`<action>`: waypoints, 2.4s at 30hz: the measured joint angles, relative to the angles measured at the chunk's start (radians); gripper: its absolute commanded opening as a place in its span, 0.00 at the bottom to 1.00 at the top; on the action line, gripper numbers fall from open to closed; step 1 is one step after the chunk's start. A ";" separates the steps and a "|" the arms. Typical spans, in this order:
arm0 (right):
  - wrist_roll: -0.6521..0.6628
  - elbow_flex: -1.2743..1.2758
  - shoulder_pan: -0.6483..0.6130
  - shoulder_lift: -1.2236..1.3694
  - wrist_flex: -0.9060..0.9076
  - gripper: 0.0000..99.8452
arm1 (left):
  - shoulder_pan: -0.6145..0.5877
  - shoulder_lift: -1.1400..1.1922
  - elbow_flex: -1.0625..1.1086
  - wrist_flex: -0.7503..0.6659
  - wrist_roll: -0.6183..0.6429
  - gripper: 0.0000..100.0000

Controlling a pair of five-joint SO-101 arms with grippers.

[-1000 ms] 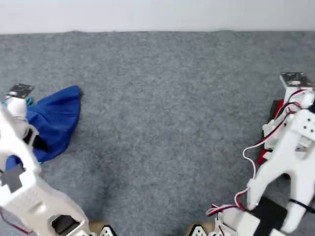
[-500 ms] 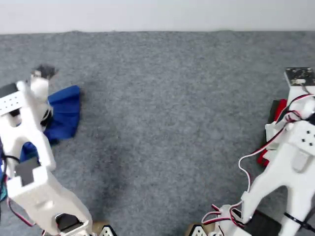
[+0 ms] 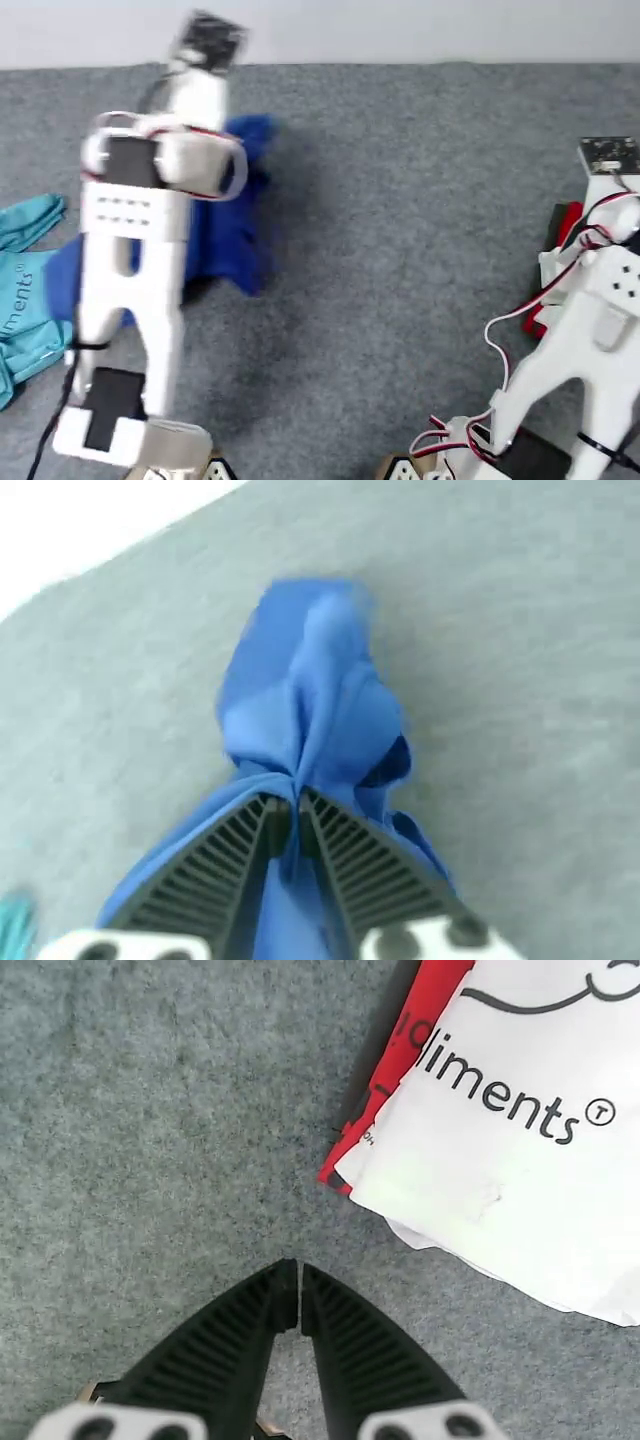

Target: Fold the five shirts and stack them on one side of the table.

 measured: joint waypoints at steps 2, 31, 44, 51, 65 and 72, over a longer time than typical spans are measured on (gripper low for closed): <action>0.000 0.000 0.000 0.000 0.000 0.01 | 0.069 0.041 0.000 -0.046 0.025 0.03; -0.080 0.037 -0.902 0.227 -0.129 0.01 | -0.506 0.190 -0.319 0.276 -0.011 0.20; -0.080 -0.454 -1.114 0.822 -0.253 0.01 | -0.767 -0.020 -0.032 0.279 -0.032 0.20; -0.080 -0.724 -1.206 0.945 0.000 0.01 | -0.852 -0.072 0.060 0.279 -0.095 0.20; -0.143 -0.621 -1.281 0.979 0.000 0.20 | -0.891 -0.072 0.106 0.279 -0.100 0.20; -0.143 -0.621 -1.283 1.074 -0.028 0.21 | -0.893 -0.074 0.135 0.250 -0.100 0.20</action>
